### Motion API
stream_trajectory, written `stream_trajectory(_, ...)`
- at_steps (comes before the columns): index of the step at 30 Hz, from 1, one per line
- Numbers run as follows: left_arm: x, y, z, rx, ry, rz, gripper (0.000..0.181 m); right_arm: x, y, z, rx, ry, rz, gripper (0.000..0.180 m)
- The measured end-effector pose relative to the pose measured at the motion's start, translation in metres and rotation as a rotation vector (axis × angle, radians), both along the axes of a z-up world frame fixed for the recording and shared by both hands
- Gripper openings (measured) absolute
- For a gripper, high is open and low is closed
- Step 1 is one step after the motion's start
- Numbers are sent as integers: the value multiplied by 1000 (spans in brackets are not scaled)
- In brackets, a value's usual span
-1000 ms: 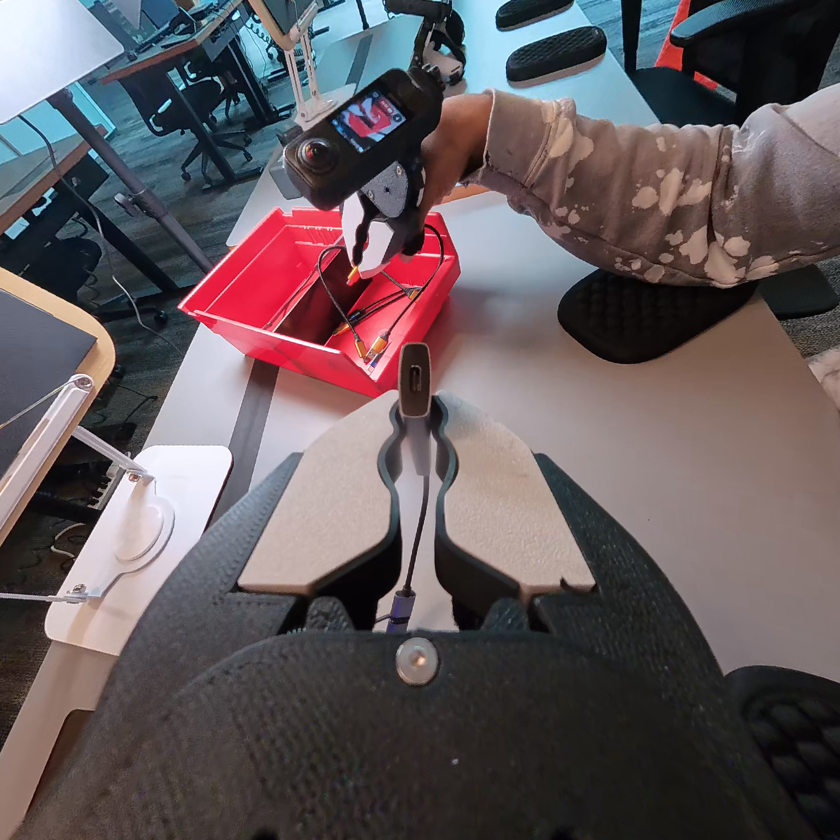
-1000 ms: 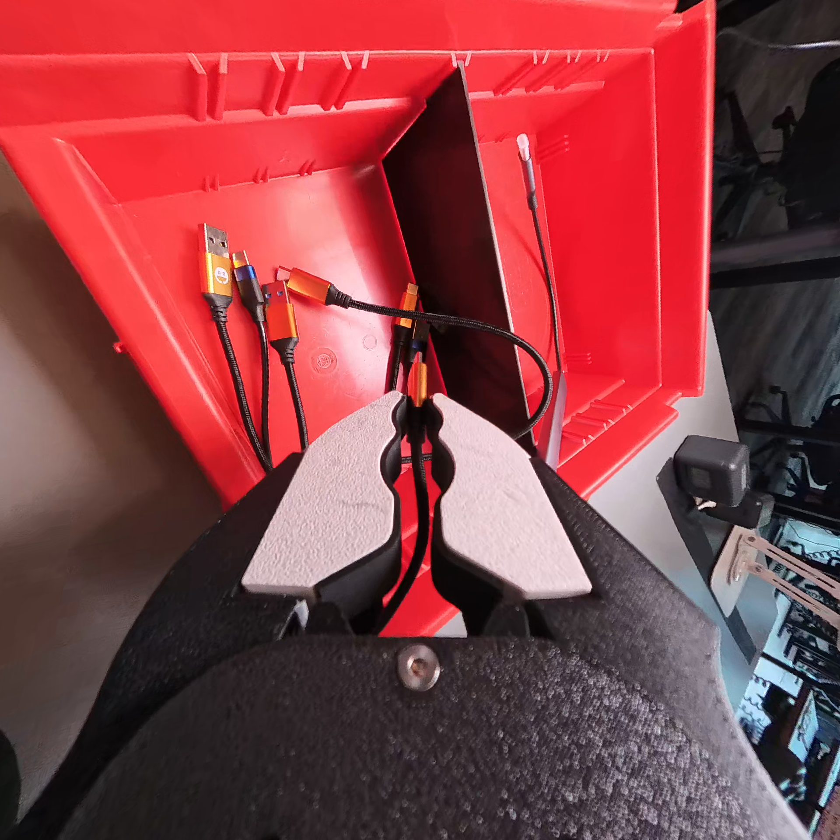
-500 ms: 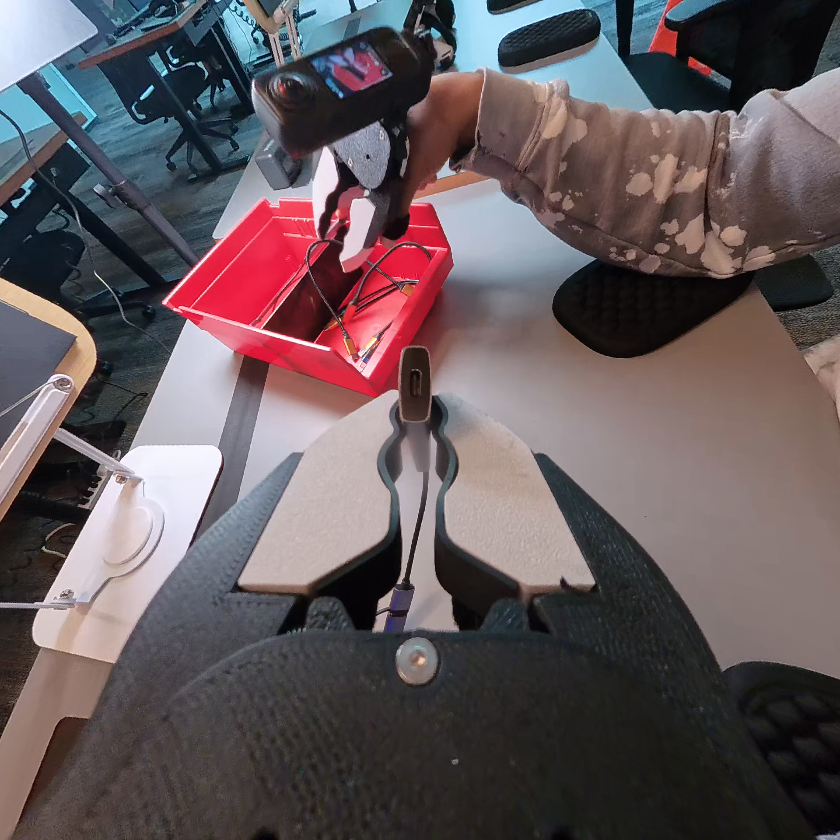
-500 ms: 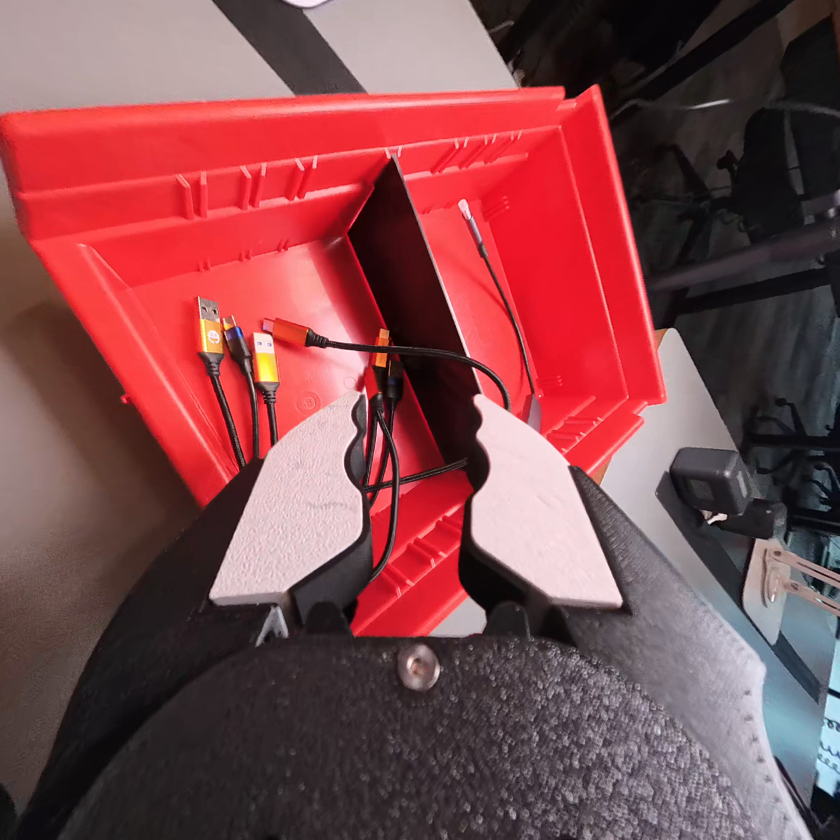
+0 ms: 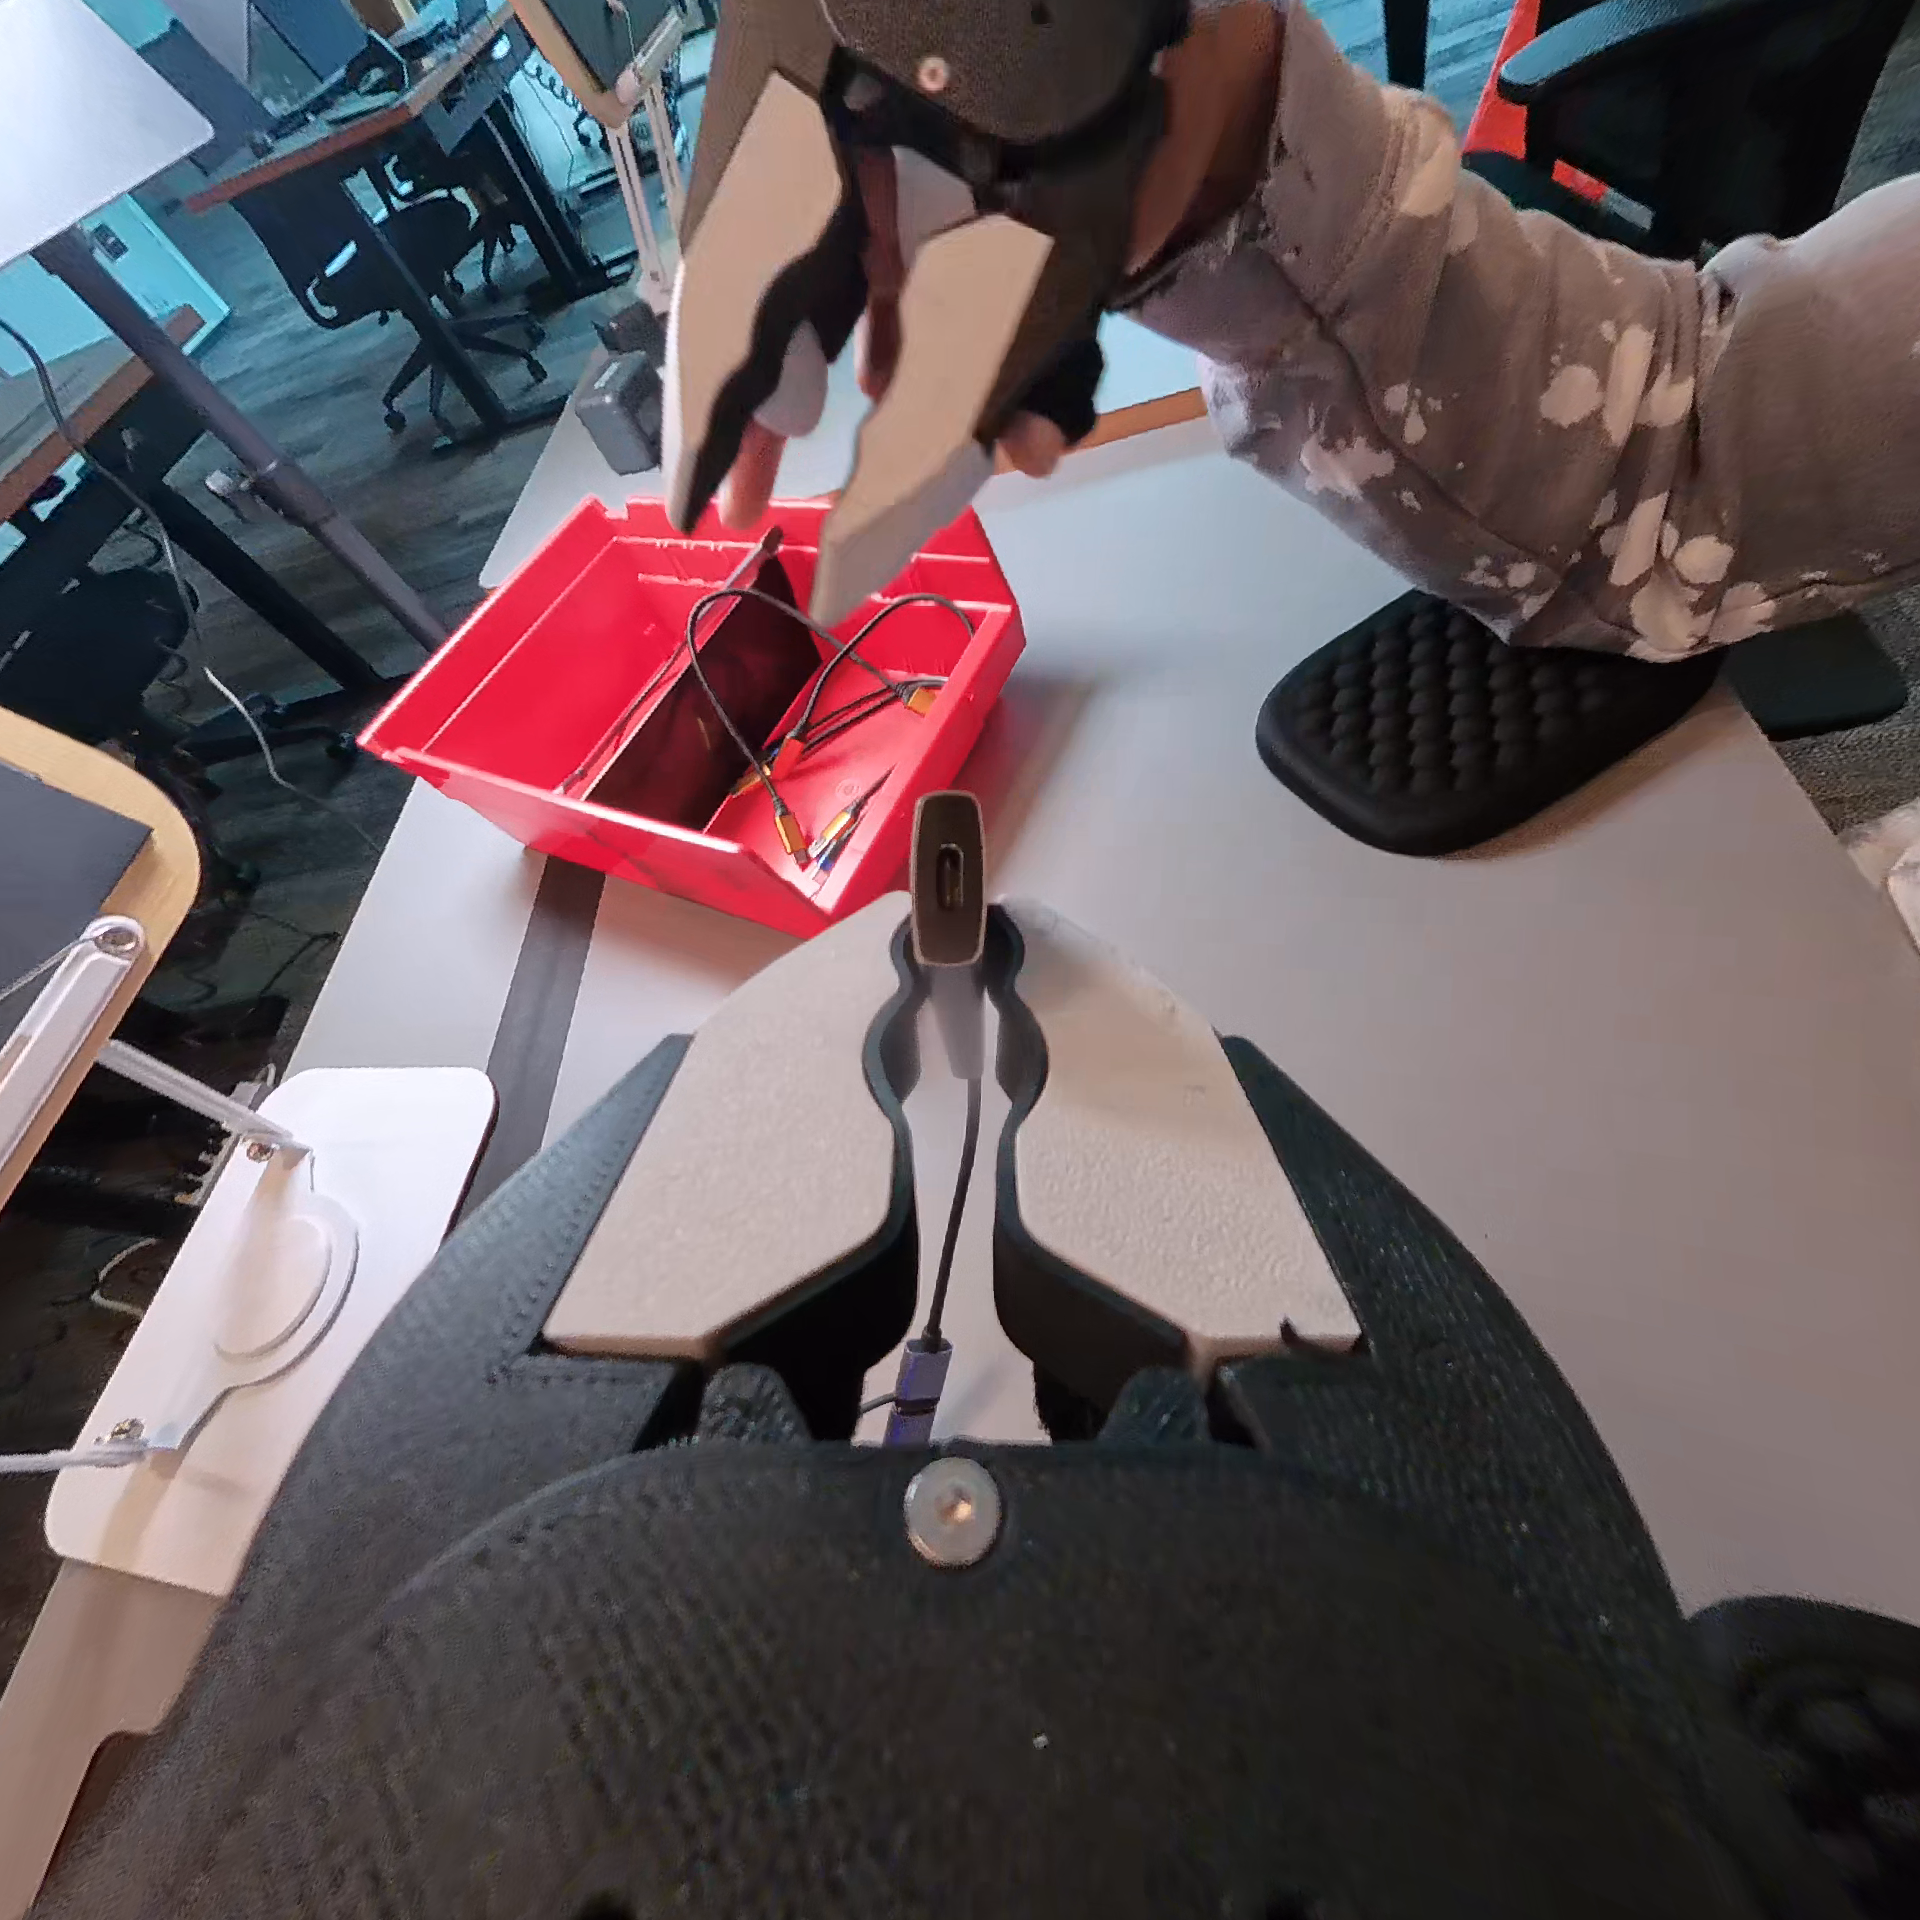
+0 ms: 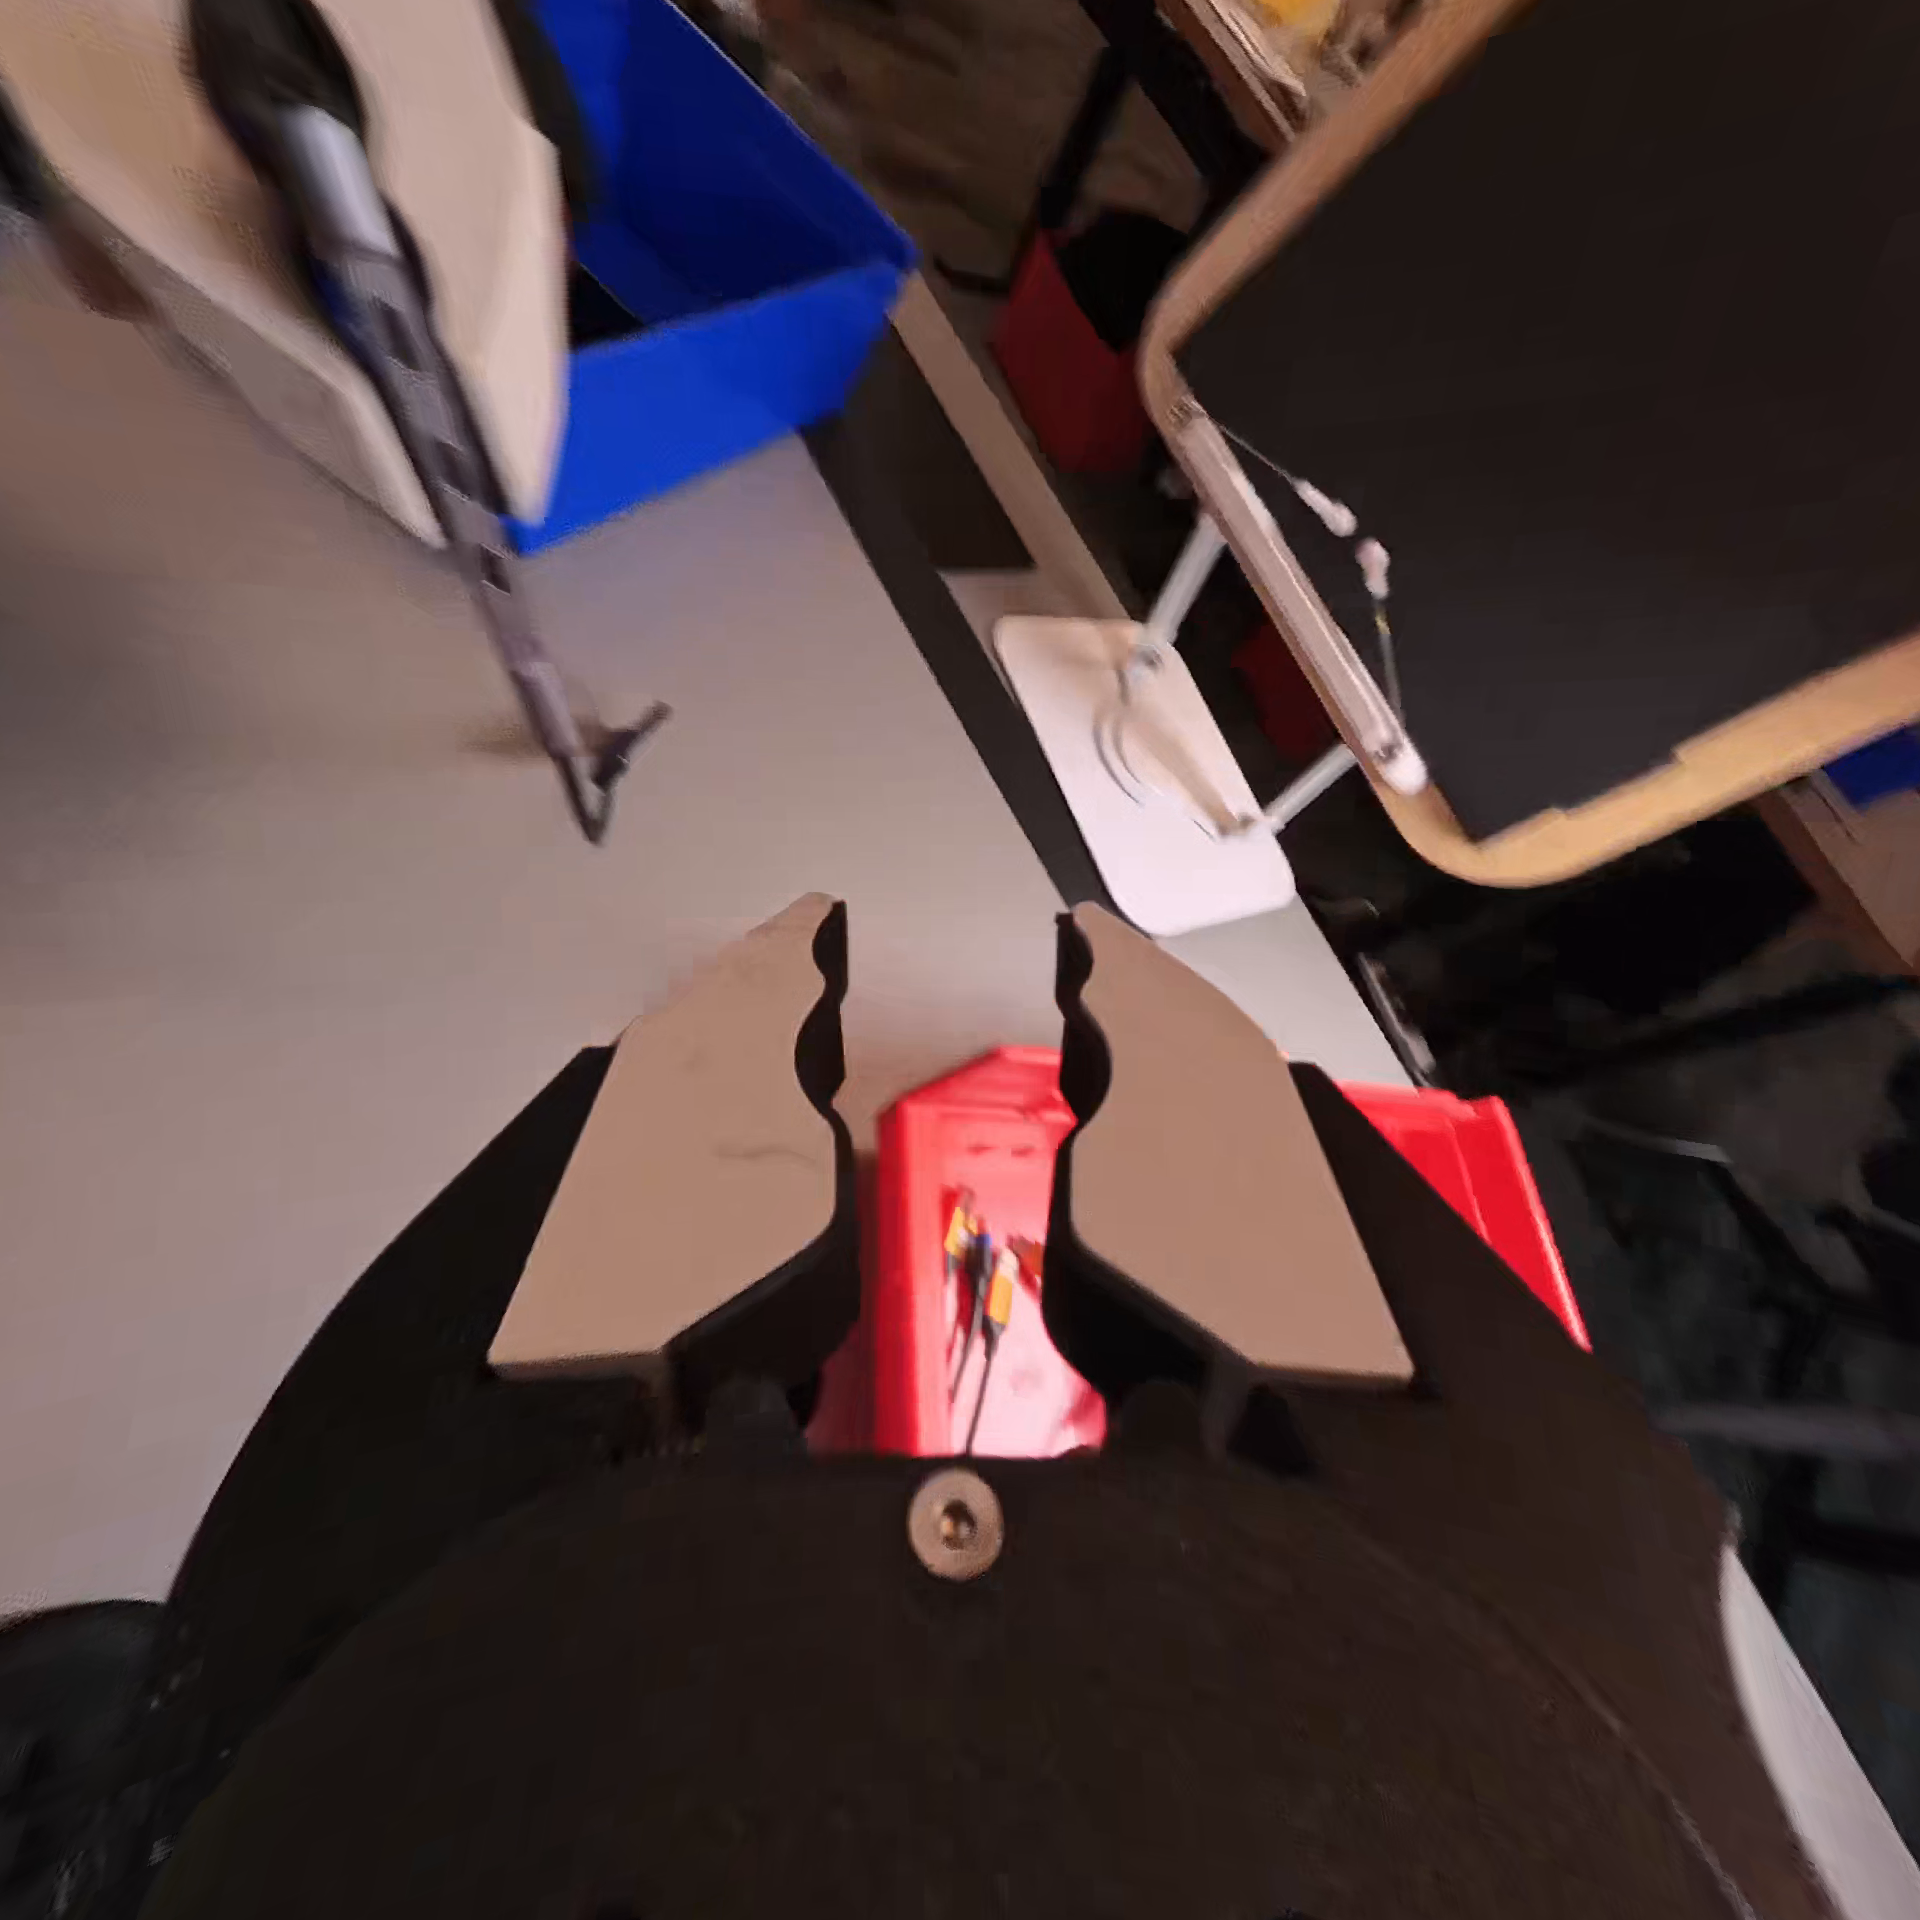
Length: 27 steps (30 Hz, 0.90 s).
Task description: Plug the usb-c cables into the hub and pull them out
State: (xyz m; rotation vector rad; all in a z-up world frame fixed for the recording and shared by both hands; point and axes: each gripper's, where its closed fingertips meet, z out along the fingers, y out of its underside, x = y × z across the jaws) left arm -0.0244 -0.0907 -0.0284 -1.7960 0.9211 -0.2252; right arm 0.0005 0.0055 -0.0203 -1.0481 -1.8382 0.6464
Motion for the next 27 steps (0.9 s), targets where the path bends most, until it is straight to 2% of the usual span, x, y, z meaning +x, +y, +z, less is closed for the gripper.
stream_trajectory(1, 3, 1, 0, 5, -3, -6, 10, -3, -18, 1, -9, 5, 67, 38)
stream_trajectory(4, 10, 2, 4, 31, -8, -18, 10, -8, -66, -9, -41, -18, 260, 38)
stream_trajectory(6, 15, 2, 9, 51, -26, -35, 10, -14, -80, -17, -55, -35, 304, 37)
stream_trajectory(9, 22, -1, 15, 73, -44, -59, 10, -22, -91, -28, -38, -36, 346, 29)
stream_trajectory(11, 22, -3, 18, 80, -40, -58, 10, -23, -97, -29, -33, -28, 372, 12)
stream_trajectory(15, 18, -5, 16, 53, -32, -40, 11, -20, -97, -30, -27, -48, 373, 9)
stream_trajectory(17, 11, -4, 15, 28, -30, 4, 23, -18, -91, -27, -19, -55, 352, 9)
stream_trajectory(19, 1, -3, 17, 26, -20, 64, 34, -15, -79, -12, -17, -22, 309, 9)
stream_trajectory(22, -16, 0, 23, 31, -31, 162, 40, -9, -56, 25, -10, 48, 253, 9)
stream_trajectory(27, -31, 4, 19, -39, -59, 269, 48, -7, 3, 88, 117, 102, 101, 9)
